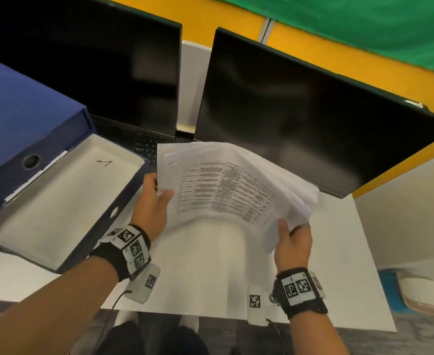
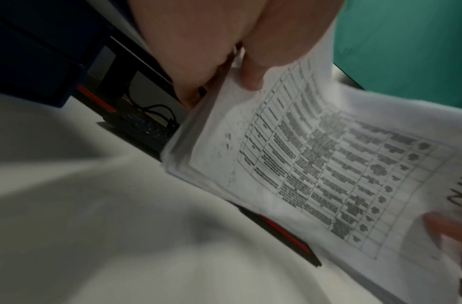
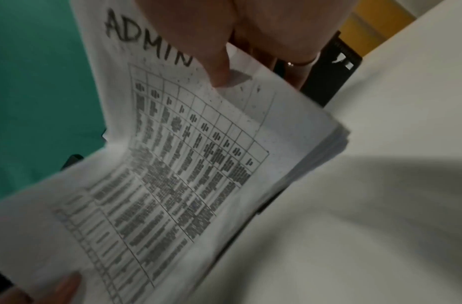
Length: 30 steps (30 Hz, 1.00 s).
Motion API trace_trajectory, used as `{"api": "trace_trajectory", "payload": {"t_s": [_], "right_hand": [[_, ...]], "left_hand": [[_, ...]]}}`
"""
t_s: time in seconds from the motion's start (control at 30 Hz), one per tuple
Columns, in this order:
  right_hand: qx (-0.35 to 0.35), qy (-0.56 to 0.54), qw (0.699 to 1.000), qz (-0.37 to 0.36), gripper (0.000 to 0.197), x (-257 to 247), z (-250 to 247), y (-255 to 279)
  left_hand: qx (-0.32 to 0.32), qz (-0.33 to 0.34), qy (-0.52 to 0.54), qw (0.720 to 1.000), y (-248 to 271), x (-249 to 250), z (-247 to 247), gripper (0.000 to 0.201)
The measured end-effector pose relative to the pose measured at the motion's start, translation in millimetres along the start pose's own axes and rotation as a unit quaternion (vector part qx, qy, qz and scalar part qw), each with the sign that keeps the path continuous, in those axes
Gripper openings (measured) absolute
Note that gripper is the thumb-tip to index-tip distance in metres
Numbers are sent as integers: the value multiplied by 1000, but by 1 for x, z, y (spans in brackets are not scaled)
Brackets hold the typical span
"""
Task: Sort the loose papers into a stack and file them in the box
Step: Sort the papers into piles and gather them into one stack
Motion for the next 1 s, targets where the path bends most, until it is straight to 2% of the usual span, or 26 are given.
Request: {"api": "trace_trajectory", "payload": {"t_s": [0.13,0.2,0.27,0.33,0.4,0.53,0.63,0.8,0.87,1.0], "right_hand": [[-30,30,999,-15,37,10,2,10],[-30,-17,999,-11,50,7,0,14],[6,-65,998,-9,61,0,-5,13],[35,-104,994,-31,54,-10,-7,10],[46,-101,992,-56,38,-20,-5,6],[51,-104,991,-61,21,-26,-1,1],[53,-99,991,-72,20,-28,0,0],[91,-121,987,-47,22,-25,-1,-5],[89,-141,985,-53,30,-28,-2,-5],[19,-160,986,-47,84,-14,-6,-1]], "left_hand": [[-31,16,-29,999,9,-7,-2,43],[-22,38,-18,999,13,-2,-4,41],[-16,82,3,996,14,9,-6,44],[-5,122,2,993,11,19,-6,37],[26,144,-20,989,6,25,-5,19],[65,154,-28,986,2,27,-4,13],[61,141,-9,988,0,28,-1,6],[75,107,32,991,-5,32,-1,6],[58,98,59,992,-5,32,-2,13],[2,56,55,997,-3,15,0,66]]}}
Point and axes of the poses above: each hand's wrist, its own y-axis away from the middle knuckle, its own z-axis out of the palm, x = y × z, the point moved 3 cm from there along -y, towards the middle knuckle, and after that the axes turned 6 degrees about -z, right-handed, at the moved point
